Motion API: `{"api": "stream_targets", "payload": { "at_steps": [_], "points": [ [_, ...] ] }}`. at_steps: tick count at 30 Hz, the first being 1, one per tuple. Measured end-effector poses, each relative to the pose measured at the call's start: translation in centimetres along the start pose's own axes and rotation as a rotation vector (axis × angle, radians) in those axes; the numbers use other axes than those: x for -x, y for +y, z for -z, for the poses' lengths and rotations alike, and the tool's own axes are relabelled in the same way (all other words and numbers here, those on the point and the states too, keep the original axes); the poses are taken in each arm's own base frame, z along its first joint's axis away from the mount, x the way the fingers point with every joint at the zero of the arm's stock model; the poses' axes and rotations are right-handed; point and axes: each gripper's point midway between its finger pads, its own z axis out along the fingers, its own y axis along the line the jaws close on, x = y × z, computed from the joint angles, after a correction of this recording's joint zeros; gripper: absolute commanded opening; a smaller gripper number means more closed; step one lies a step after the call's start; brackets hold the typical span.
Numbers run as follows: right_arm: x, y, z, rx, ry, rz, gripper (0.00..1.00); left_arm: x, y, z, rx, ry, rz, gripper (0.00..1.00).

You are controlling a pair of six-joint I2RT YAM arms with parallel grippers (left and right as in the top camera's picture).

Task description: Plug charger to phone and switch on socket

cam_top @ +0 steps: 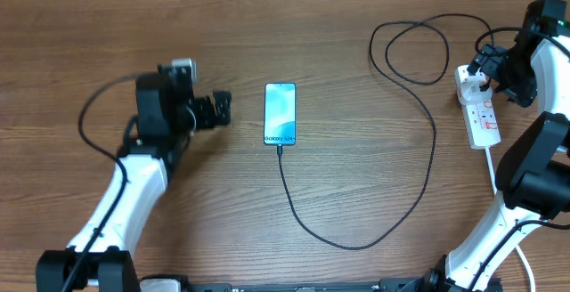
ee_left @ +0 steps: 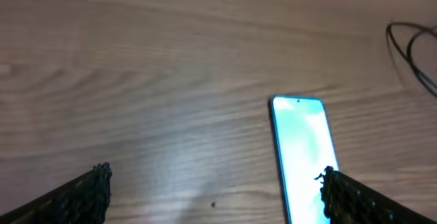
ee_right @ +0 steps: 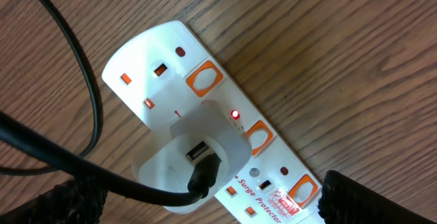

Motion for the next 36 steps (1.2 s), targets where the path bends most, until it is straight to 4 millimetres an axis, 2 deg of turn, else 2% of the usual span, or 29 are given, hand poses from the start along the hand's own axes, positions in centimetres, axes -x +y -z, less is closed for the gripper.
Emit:
{"api": "stream_targets", "payload": {
  "at_steps": [5, 7, 12, 16, 26, 34, 36],
  "points": [
    [0.0, 0.0, 0.0, 0.0, 0.0, 0.0, 1.0, -5.9, 1.0, 1.1, 0.006, 0.025, 0.044, 1.0],
    [0.0, 0.0, 0.0, 0.0, 0.0, 0.0, 1.0, -6.9, 1.2, 1.5, 0.009, 0.023, 0.051, 1.0],
    [0.0, 0.0, 0.0, 0.0, 0.0, 0.0, 1.0, -10.8, 1.7, 3.0, 0.019, 0.04, 0.059, 1.0],
    [0.0, 0.0, 0.0, 0.0, 0.0, 0.0, 1.0, -12.8, 2.1, 4.0, 0.028, 0.035, 0.058, 1.0],
    [0.0, 0.0, 0.0, 0.0, 0.0, 0.0, 1.0, -15.8, 2.4, 5.6, 0.007, -0.079, 0.076, 1.0],
    [0.0, 0.0, 0.0, 0.0, 0.0, 0.0, 1.0, -13.5, 2.2, 7.4, 0.021, -0.201, 0.062, 1.0],
    [0.0, 0.0, 0.0, -0.001, 0.0, 0.0, 1.0, -13.5, 2.6, 8.2, 0.052, -0.218, 0.063, 1.0]
  ]
}}
